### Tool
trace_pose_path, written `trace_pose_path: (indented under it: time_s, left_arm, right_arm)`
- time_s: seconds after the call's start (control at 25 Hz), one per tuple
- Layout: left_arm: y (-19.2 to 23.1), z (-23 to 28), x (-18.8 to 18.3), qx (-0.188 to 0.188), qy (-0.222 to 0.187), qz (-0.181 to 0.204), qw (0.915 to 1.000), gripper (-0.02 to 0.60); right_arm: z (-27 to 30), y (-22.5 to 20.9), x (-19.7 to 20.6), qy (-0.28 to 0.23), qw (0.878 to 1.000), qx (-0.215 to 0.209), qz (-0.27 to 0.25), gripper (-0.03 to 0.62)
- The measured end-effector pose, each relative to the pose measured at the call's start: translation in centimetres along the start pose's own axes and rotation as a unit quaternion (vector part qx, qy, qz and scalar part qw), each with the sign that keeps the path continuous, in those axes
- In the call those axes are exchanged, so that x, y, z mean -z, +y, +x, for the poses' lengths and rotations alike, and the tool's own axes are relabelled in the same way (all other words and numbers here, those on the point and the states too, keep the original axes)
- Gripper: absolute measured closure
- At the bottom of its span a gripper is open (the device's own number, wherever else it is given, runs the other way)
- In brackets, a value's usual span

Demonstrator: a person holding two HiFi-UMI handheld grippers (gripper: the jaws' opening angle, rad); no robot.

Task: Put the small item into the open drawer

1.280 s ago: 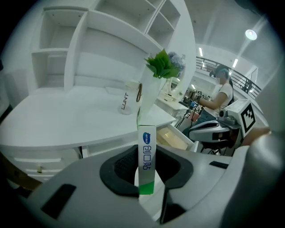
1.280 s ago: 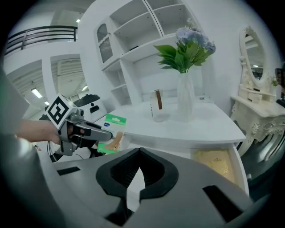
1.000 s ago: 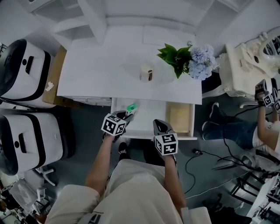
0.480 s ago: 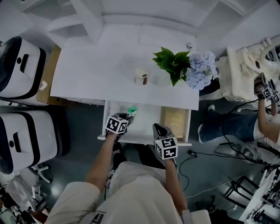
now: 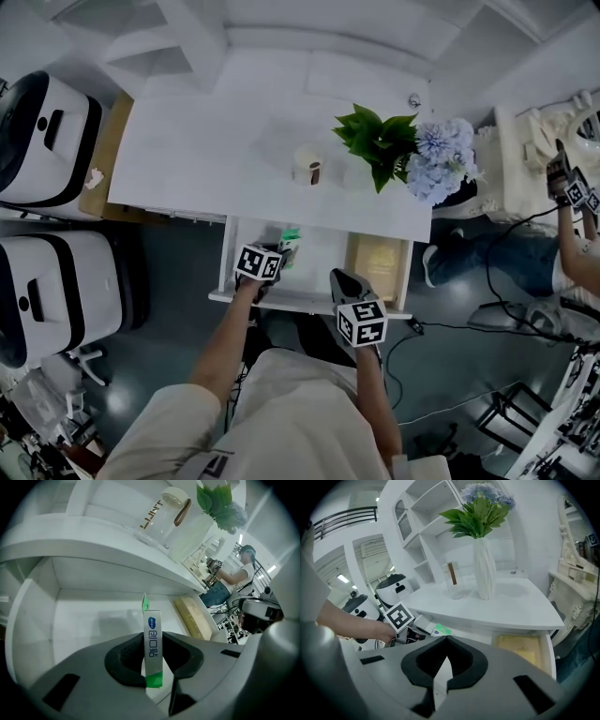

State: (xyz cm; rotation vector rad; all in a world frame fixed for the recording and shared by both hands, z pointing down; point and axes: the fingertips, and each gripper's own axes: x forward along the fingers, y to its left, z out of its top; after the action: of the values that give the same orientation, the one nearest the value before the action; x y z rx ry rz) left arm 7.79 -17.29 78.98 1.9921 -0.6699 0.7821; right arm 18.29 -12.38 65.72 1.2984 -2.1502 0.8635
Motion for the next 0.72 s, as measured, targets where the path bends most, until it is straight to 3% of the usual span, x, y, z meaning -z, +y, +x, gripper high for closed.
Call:
trace_pose_path:
  time_s: [0.36, 0.72]
  left_arm:
    - [1.9, 1.0, 0.8, -0.042, 0.025, 0.019, 0.9986, 0.446]
    - [3.1, 1.2, -0.1, -0.057, 0.007, 0.017, 0.9982, 0.423]
  right_arm:
    - [0.1, -0.2, 0.7, 0.008, 1.0, 0.003, 0.003, 0.57]
    - [0.1, -0.5, 1.6, 0.019, 1.0, 0.002, 0.006, 0.57]
